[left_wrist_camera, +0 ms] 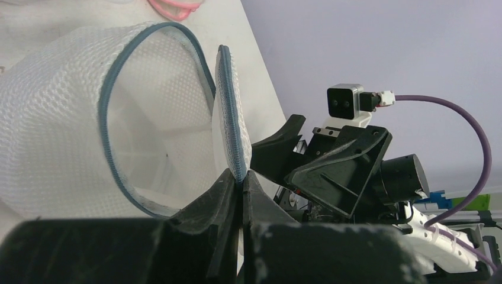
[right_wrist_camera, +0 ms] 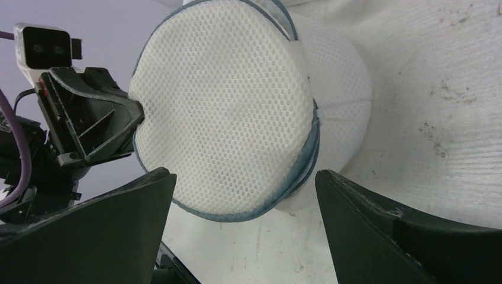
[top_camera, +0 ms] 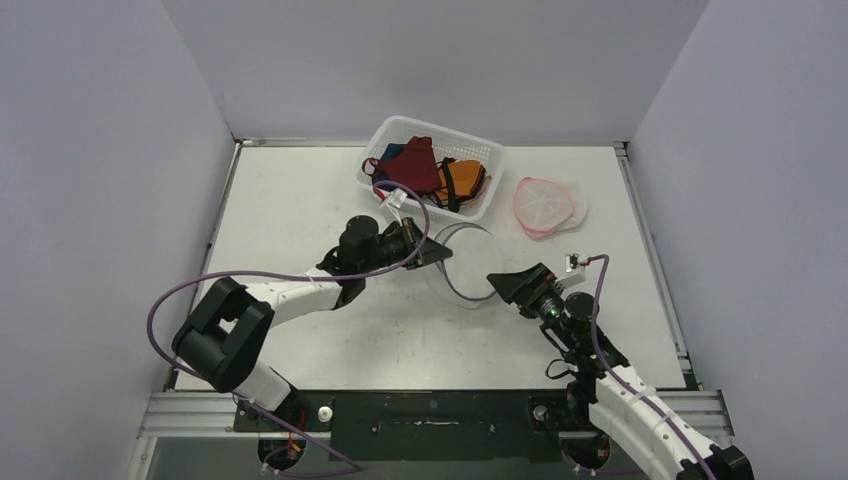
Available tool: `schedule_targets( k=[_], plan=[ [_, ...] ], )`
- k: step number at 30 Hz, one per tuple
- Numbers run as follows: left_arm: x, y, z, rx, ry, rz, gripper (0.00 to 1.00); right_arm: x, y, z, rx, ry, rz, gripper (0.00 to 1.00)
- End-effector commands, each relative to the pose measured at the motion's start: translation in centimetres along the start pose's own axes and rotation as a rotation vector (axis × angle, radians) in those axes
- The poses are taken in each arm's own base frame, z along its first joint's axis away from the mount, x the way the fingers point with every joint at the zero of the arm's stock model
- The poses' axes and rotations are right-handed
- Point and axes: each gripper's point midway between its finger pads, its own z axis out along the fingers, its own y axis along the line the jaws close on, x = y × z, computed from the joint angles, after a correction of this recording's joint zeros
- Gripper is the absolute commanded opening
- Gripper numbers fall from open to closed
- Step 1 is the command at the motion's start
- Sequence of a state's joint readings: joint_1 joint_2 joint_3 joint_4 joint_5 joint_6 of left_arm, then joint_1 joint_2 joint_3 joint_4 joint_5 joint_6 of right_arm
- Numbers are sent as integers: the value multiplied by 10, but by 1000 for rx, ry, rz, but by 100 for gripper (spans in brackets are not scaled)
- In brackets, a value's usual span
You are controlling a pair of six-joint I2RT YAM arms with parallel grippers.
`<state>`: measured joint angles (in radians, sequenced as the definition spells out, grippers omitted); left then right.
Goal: Unzip the laundry bag and remove the bra
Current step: Close the laundry bag at the center of the board.
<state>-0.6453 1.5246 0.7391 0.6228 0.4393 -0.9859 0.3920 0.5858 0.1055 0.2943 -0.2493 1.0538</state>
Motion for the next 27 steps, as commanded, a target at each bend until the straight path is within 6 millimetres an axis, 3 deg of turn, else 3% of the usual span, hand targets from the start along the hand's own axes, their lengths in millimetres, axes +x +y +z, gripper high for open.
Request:
schedule_targets(
  k=[1, 17, 27],
  plan=[
    [-17, -20, 5, 99, -24, 58, 0, -8, 12, 7, -80, -27, 6, 91],
    [-19, -18, 9, 114, -22, 51, 0, -8, -13, 24, -51, -32, 81, 89],
    [-17, -13, 8, 99, -25, 53, 0, -12, -7, 39, -98, -31, 98, 75]
  ],
)
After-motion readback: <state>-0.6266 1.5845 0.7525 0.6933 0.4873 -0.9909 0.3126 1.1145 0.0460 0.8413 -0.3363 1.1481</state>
